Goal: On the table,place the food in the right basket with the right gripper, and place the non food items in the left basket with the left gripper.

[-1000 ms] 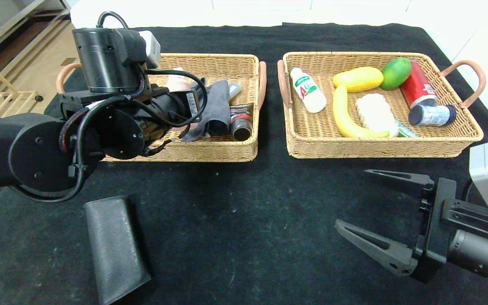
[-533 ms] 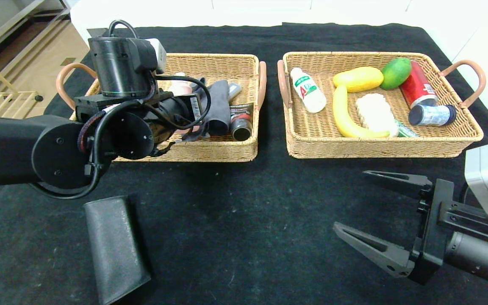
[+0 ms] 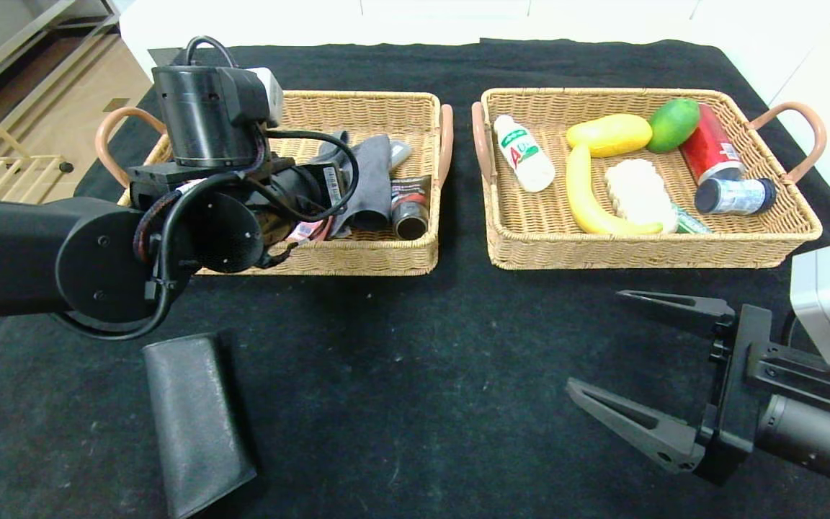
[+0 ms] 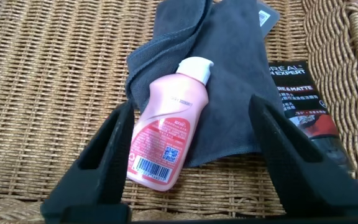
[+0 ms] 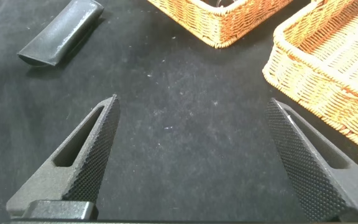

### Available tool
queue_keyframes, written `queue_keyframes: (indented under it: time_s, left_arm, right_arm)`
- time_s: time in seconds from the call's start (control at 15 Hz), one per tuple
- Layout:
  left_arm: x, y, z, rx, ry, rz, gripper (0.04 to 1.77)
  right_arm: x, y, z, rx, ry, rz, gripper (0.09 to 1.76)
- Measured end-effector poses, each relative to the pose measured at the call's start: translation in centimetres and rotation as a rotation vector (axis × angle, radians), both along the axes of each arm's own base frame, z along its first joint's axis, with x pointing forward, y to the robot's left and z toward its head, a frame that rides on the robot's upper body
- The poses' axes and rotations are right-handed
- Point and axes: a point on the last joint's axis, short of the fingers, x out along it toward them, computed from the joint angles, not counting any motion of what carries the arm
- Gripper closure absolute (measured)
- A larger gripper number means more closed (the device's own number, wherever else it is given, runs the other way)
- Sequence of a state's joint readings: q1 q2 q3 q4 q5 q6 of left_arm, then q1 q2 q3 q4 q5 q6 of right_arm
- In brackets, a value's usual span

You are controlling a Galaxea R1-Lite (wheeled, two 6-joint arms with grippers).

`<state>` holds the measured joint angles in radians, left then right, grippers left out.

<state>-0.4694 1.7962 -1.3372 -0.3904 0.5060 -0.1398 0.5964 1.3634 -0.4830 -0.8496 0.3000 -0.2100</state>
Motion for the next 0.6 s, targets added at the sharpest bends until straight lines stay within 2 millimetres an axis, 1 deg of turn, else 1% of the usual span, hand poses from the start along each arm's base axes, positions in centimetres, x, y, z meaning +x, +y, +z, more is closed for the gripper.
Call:
queue_keyframes:
  time_s: [0.27, 0.4, 0.6]
  left_arm:
    - [-0.8, 0.3, 0.4, 0.001, 0.001, 0.030, 0.31]
    - [-1.9, 0.9, 0.8, 0.012, 0.017, 0.048, 0.26]
    - [-4.4, 2.4, 1.4, 0.044, 0.081, 0.065, 0.21]
  right_arm:
    - [0.0, 0.0, 0.0, 0.000, 0.000, 0.000, 0.14]
    - [0.0, 0.0, -0.1, -0.001, 0.001, 0.000, 0.14]
    - [0.0, 0.0, -0.1, -0.002, 0.001, 0.001, 0.14]
